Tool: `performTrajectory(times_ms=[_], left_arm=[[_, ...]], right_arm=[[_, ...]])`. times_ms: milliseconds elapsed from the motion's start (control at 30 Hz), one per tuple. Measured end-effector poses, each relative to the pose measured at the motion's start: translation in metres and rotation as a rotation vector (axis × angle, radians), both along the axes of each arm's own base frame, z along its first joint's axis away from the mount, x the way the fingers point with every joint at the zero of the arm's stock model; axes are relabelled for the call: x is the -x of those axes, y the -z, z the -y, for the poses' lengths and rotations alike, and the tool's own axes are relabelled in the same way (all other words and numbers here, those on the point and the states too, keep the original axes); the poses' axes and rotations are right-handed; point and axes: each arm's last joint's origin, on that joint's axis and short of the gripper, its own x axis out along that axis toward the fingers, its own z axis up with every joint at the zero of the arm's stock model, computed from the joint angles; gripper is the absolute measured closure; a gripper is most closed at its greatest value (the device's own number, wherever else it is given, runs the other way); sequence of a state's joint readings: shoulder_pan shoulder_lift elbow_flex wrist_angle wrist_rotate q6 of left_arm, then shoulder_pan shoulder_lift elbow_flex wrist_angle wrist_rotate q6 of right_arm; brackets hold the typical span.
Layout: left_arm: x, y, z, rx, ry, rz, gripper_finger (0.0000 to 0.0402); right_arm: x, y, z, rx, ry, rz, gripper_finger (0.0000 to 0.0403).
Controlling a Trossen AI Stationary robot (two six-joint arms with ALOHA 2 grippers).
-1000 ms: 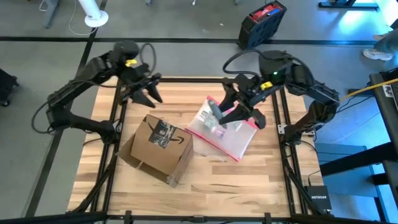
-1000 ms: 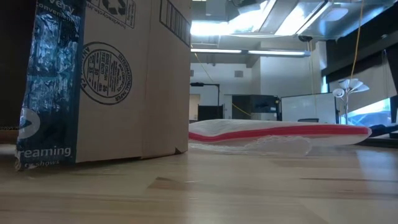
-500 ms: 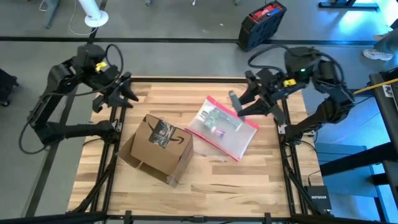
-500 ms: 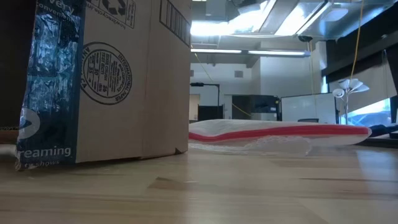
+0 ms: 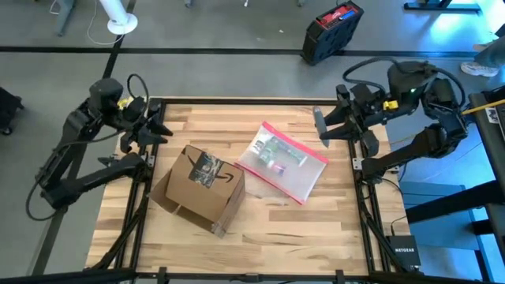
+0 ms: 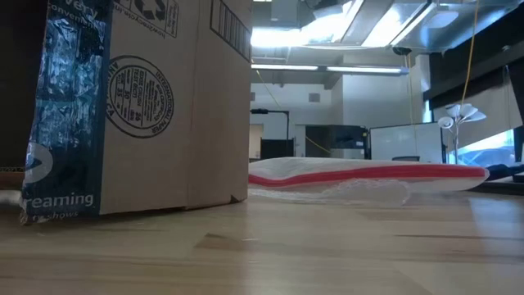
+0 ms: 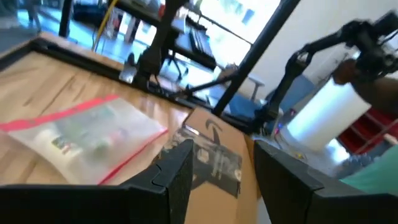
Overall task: Unpack boxes
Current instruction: Break down the cardboard box with the gray cutter until it is fully flat
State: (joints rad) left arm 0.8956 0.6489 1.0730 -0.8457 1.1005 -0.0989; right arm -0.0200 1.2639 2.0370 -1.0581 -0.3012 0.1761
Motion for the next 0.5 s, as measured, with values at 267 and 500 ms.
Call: performTrajectory(times_ms=[267,500], left_arm=[[-0.005,0.015,-0.006,0.064,-0.041,0.162,0.0245],[-0.019,0.013,-0.015,0.110,-0.042,0.323,0.0245]], right_arm=[[0.019,0.043,0.001,-0.081,0.073,0.111,0.0278],[0.007,0.108,0.002,-0.219,0.094,0.329,0.0278]])
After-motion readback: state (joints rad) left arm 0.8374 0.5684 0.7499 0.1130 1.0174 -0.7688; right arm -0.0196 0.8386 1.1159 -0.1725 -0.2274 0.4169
